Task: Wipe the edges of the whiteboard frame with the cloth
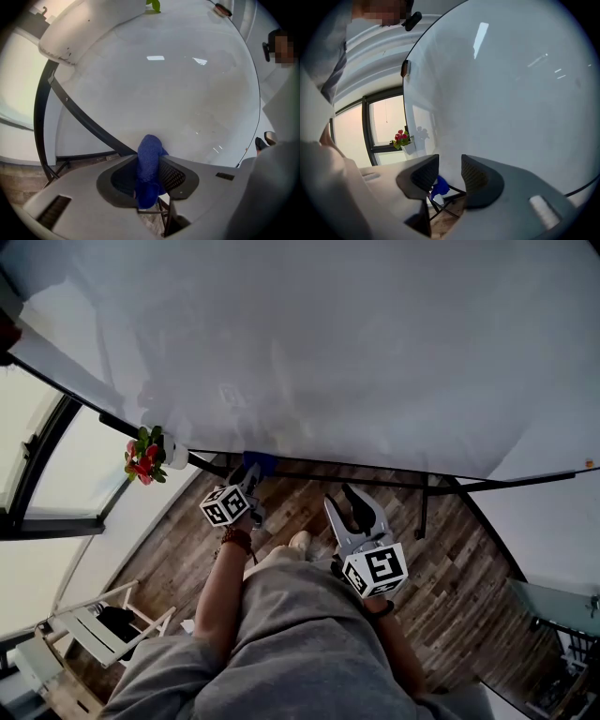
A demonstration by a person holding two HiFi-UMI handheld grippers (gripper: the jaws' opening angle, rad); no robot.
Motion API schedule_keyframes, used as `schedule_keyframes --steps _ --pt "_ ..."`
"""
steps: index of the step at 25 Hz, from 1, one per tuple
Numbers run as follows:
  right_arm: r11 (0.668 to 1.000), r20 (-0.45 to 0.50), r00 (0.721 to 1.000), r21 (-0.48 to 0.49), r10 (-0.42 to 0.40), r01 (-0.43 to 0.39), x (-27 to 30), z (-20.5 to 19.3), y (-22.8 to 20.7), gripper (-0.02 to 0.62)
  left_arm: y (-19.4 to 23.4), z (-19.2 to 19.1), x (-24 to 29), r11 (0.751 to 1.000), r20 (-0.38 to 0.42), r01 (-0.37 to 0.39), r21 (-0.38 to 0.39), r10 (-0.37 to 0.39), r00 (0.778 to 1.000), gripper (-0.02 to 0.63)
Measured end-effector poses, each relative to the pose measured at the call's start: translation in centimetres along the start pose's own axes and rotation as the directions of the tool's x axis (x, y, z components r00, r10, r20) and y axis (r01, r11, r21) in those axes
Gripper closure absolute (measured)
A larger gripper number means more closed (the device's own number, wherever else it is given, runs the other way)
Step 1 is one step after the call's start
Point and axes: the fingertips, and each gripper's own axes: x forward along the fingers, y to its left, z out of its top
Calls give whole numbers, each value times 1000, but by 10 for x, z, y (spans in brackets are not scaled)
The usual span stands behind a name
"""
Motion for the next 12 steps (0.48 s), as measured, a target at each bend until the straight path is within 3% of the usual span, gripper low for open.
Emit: schedule_keyframes --steps 7,12 --pt "1000 6 1000 -15 10 -10 2 5 8 436 13 8 -10 1000 -8 -16 21 17 1000 482" --pt "1000 -8 1000 -22 12 -12 1 -1 11 436 25 14 -13 1000 1 -24 -6 24 1000 482"
